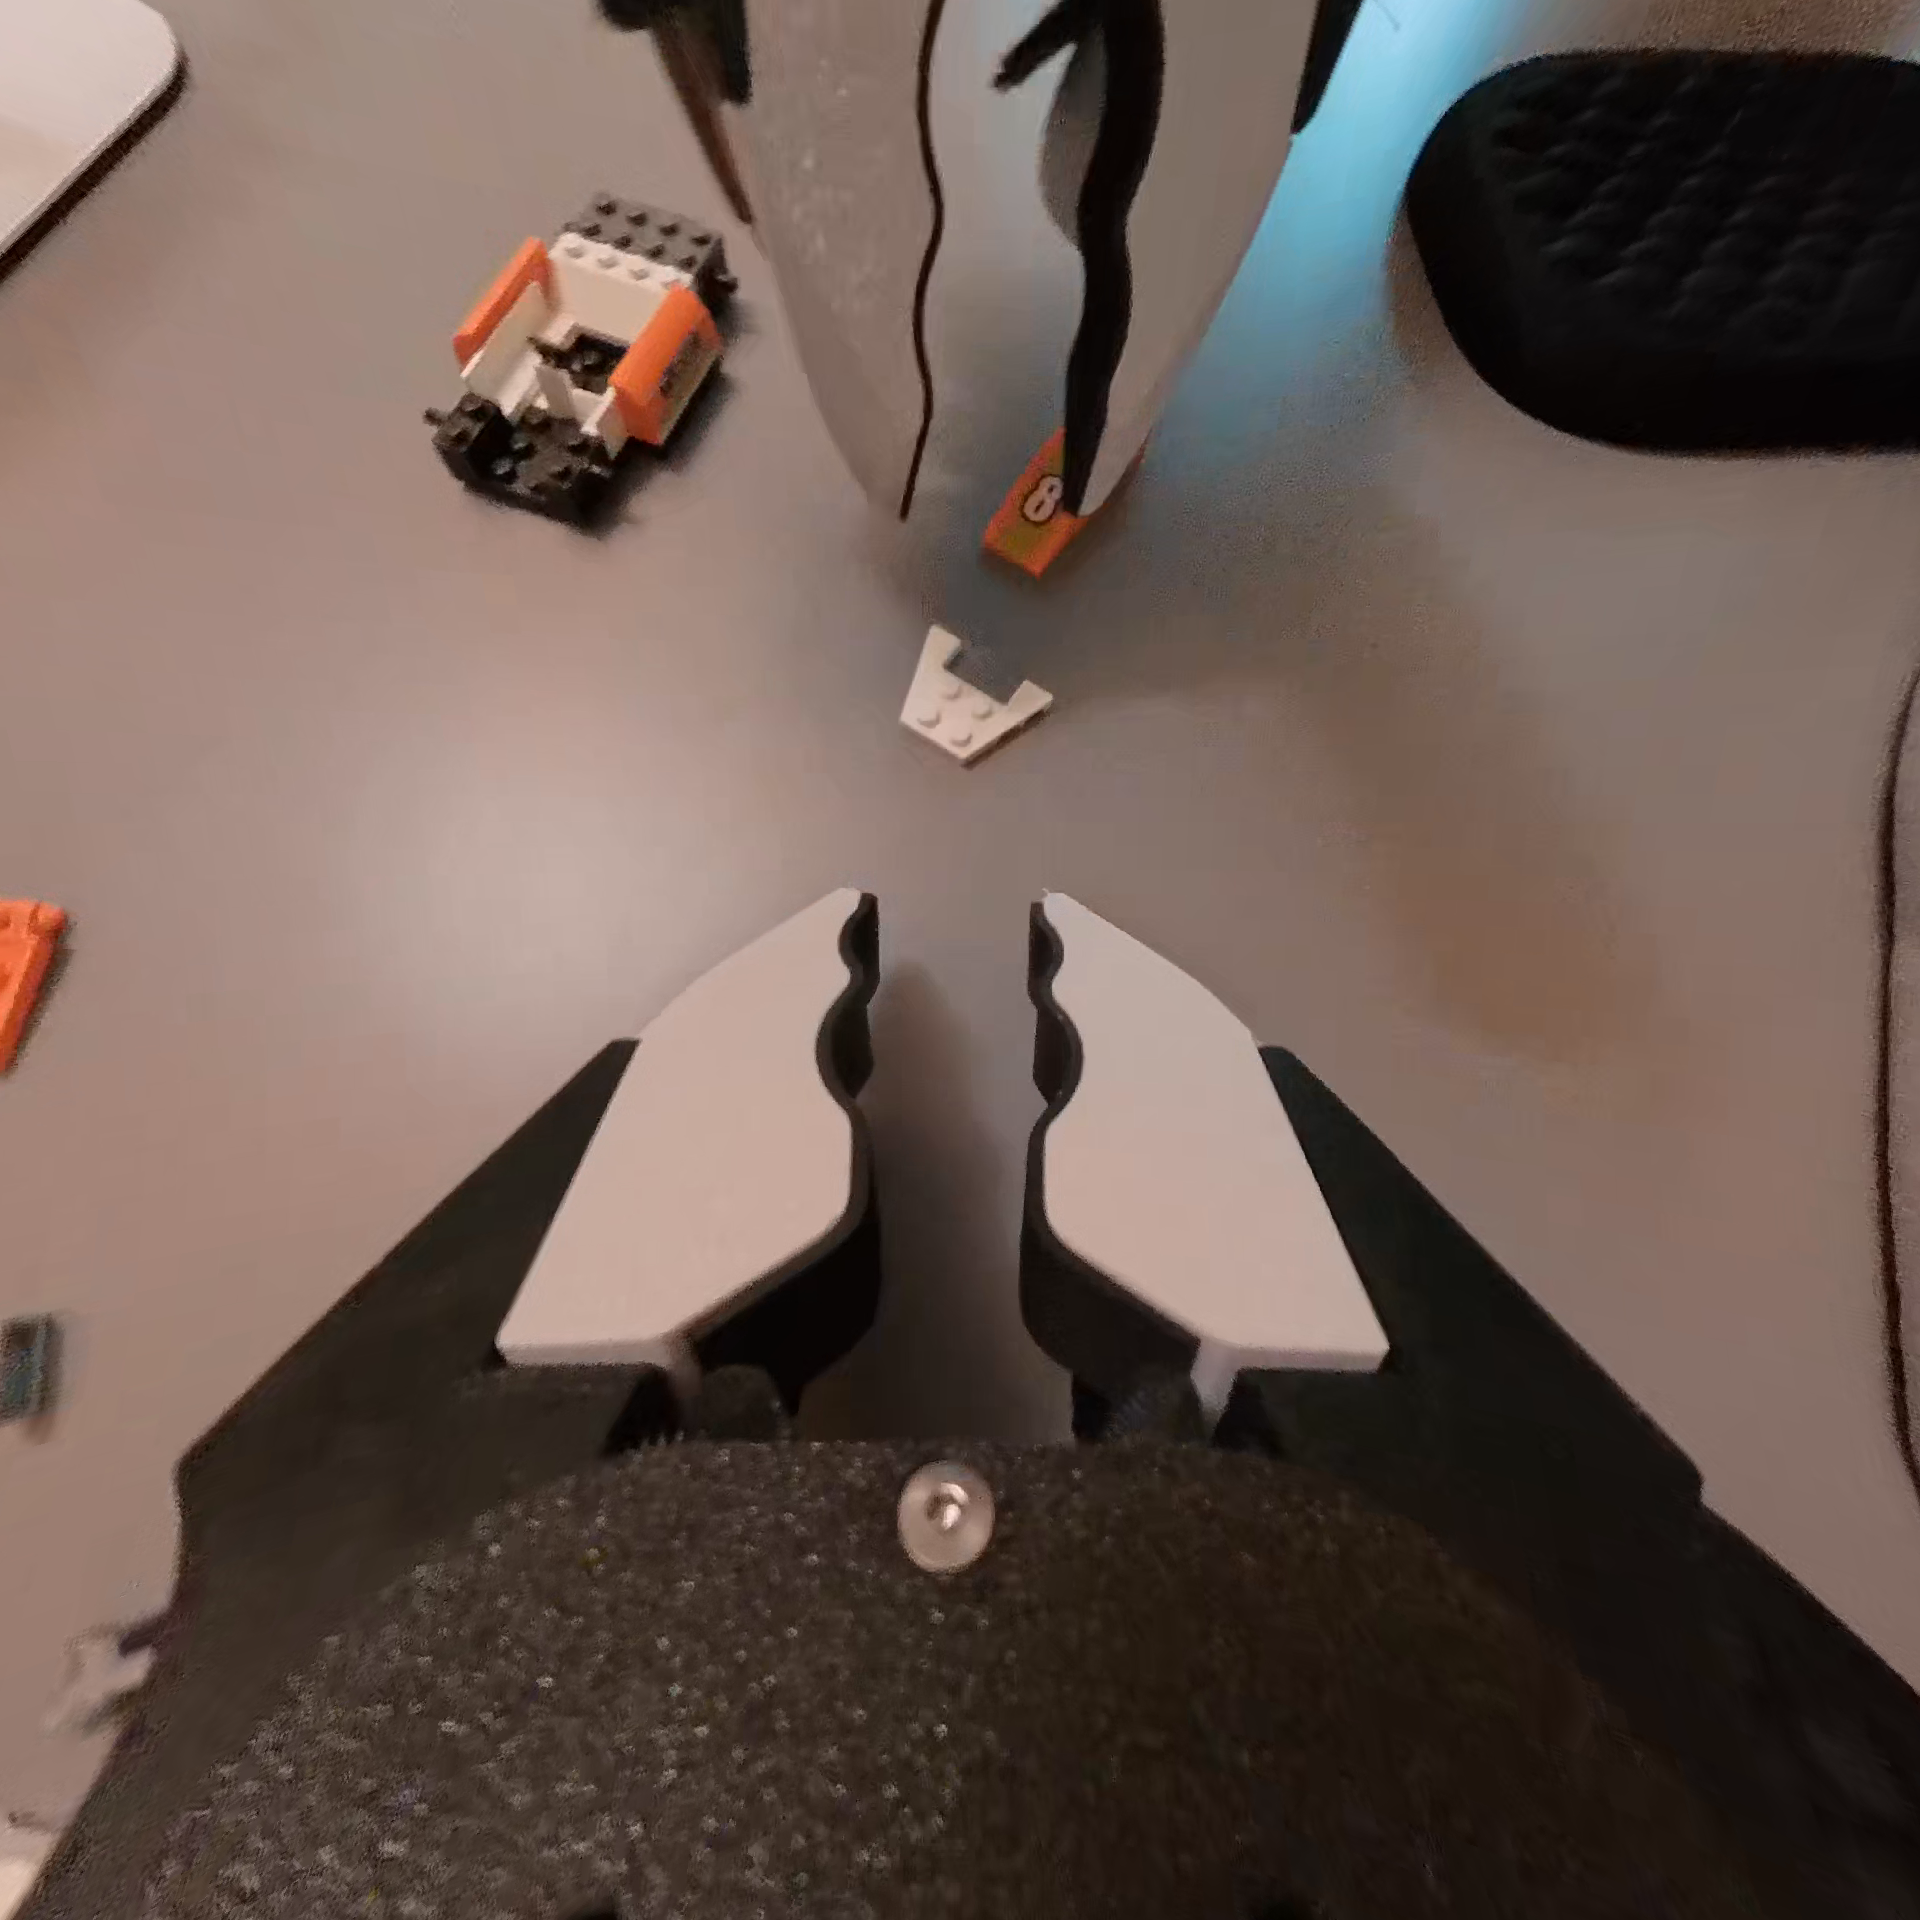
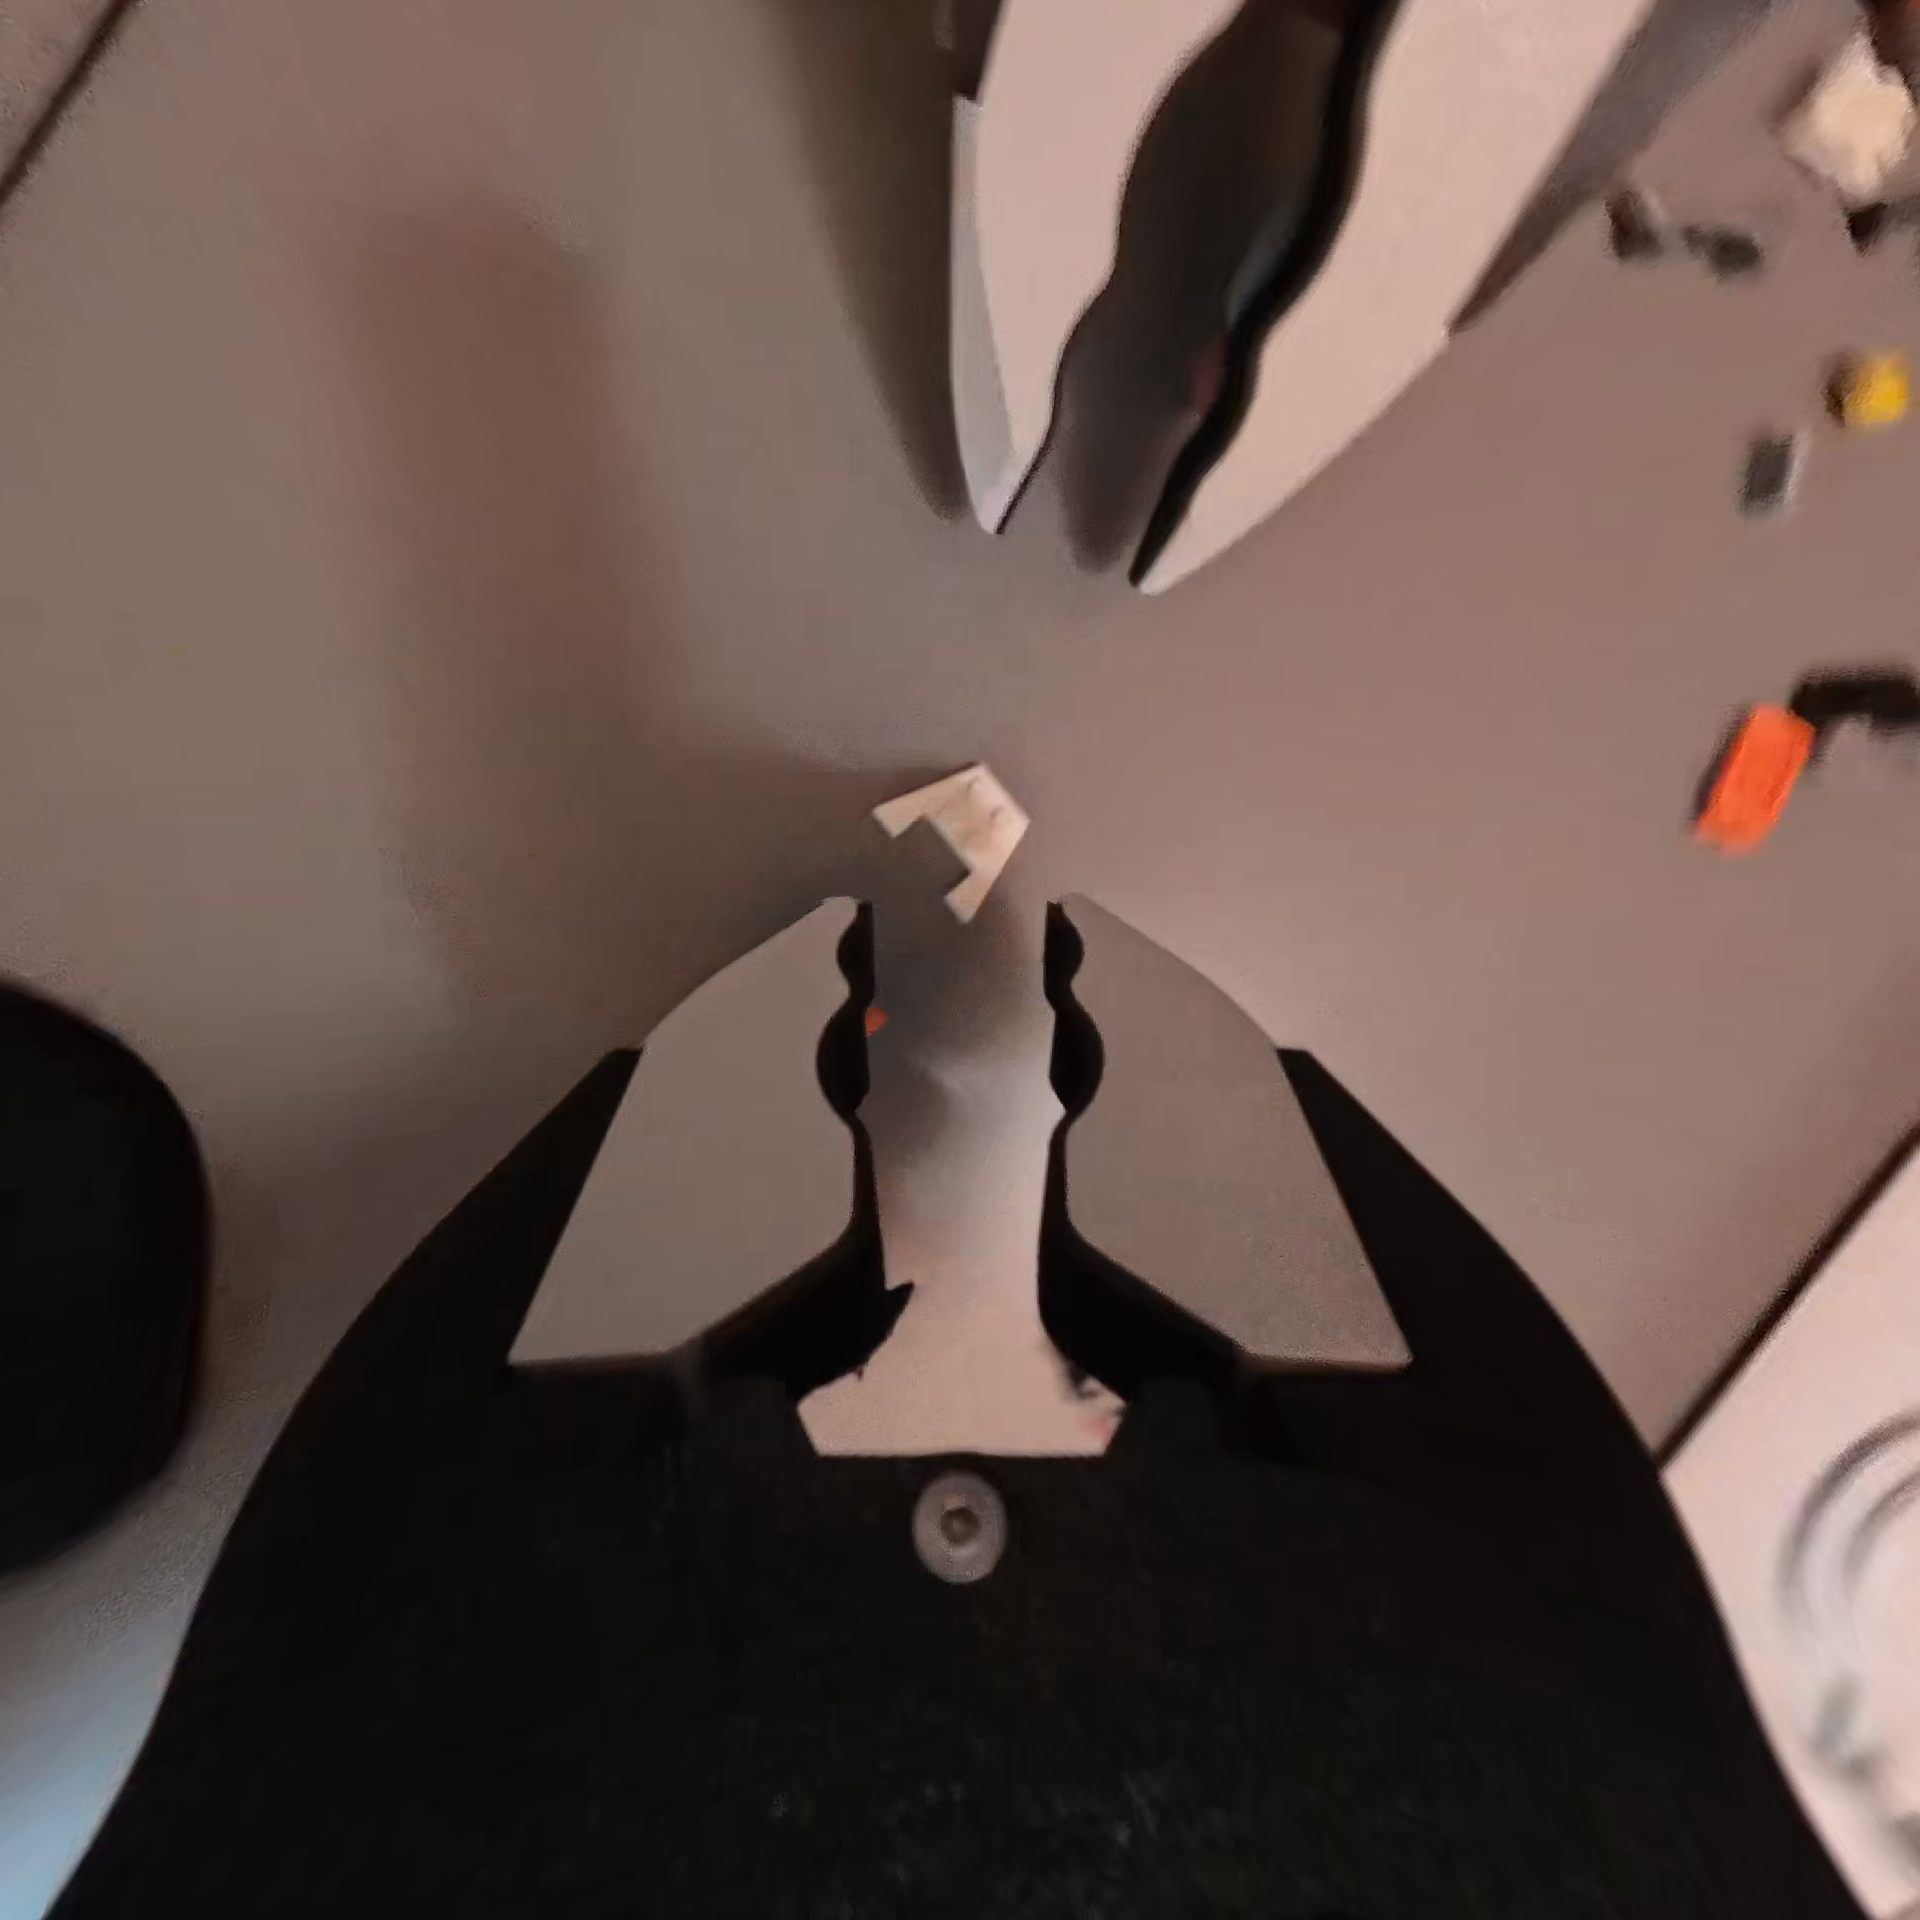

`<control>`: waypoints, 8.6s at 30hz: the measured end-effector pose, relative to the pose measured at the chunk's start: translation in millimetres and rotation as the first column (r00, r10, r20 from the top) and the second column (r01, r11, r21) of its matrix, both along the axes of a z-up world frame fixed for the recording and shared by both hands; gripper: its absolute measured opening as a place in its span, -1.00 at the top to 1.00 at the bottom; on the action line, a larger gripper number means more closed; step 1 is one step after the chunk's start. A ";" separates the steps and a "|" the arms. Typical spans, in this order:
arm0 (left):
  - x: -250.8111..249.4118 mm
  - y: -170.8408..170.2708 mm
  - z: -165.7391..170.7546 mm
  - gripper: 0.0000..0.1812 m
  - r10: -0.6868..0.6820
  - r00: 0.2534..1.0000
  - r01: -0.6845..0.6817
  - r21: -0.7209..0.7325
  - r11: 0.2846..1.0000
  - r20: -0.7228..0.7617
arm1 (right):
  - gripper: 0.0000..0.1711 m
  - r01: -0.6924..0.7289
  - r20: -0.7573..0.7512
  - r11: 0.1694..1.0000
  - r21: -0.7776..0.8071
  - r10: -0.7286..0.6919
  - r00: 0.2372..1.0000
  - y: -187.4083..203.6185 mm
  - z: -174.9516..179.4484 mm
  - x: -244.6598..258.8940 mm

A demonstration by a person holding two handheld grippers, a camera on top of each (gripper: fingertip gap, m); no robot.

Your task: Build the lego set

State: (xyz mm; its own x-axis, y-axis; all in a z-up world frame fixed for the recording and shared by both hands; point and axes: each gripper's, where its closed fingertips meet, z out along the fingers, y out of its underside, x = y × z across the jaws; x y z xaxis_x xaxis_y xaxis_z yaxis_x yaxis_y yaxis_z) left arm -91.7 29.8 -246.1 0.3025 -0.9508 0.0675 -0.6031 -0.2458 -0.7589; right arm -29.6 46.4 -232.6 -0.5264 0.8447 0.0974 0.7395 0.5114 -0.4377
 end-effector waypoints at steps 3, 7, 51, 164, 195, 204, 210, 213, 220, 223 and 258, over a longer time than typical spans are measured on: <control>10.1 2.6 0.1 0.67 -0.111 0.993 0.112 0.030 0.993 -0.039 | 0.62 0.246 -0.081 0.969 -0.025 -0.247 0.966 -4.1 -6.1 23.2; 23.9 8.9 -3.8 0.61 -0.265 0.955 0.274 0.054 0.960 -0.135 | 0.62 0.463 -0.164 0.881 -0.092 -0.472 0.866 -10.1 -8.9 42.4; 70.2 4.6 -15.4 0.75 -0.230 0.952 0.244 0.045 0.969 -0.202 | 0.81 0.504 -0.163 0.854 -0.127 -0.519 0.839 -11.8 -24.6 28.9; 74.3 1.6 -12.1 0.78 -0.248 0.947 0.258 0.022 0.966 -0.204 | 0.81 0.494 -0.118 0.866 -0.077 -0.500 0.858 -13.3 -23.5 30.2; 75.6 -3.1 -9.1 0.78 -0.254 0.950 0.278 0.124 0.953 -0.181 | 0.67 0.514 0.095 0.659 -0.549 -0.562 0.822 -7.2 -18.7 13.4; 78.5 -5.9 3.2 0.79 -0.258 0.955 0.286 0.227 0.931 -0.145 | 0.78 0.478 0.116 0.654 -0.586 -0.516 0.849 -18.3 -10.2 12.9; 81.5 -10.4 17.9 0.80 -0.266 0.955 0.295 0.328 0.898 -0.132 | 0.77 0.468 0.138 0.623 -0.627 -0.502 0.854 -22.0 2.4 14.8; 82.6 -14.4 19.7 0.80 -0.280 0.952 0.307 0.354 0.883 -0.126 | 0.78 0.446 0.129 0.615 -0.650 -0.490 0.862 -25.4 4.4 15.5; 83.7 -19.4 34.7 0.80 -0.325 0.943 0.322 0.461 0.827 -0.076 | 0.83 0.348 0.032 0.510 -0.786 -0.529 0.848 -27.5 21.7 16.3; 85.6 -25.3 41.4 0.80 -0.363 0.930 0.344 0.500 0.795 -0.062 | 0.83 0.286 -0.033 0.522 -0.804 -0.519 0.854 -32.8 29.1 17.9; 89.6 -21.4 98.5 0.77 -0.158 0.889 0.140 0.072 0.988 0.431 | 0.91 0.057 -0.517 0.703 -0.709 -0.573 0.636 -37.2 93.0 15.8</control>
State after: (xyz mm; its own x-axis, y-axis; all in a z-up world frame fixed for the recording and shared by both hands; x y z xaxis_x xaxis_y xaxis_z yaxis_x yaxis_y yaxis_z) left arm -2.1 8.4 -147.6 0.1060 -0.9868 0.1227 -0.2388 -0.1450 -0.9602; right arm -13.8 9.2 -139.7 -0.2121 0.9362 -0.2804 0.1630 -0.2490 -0.9547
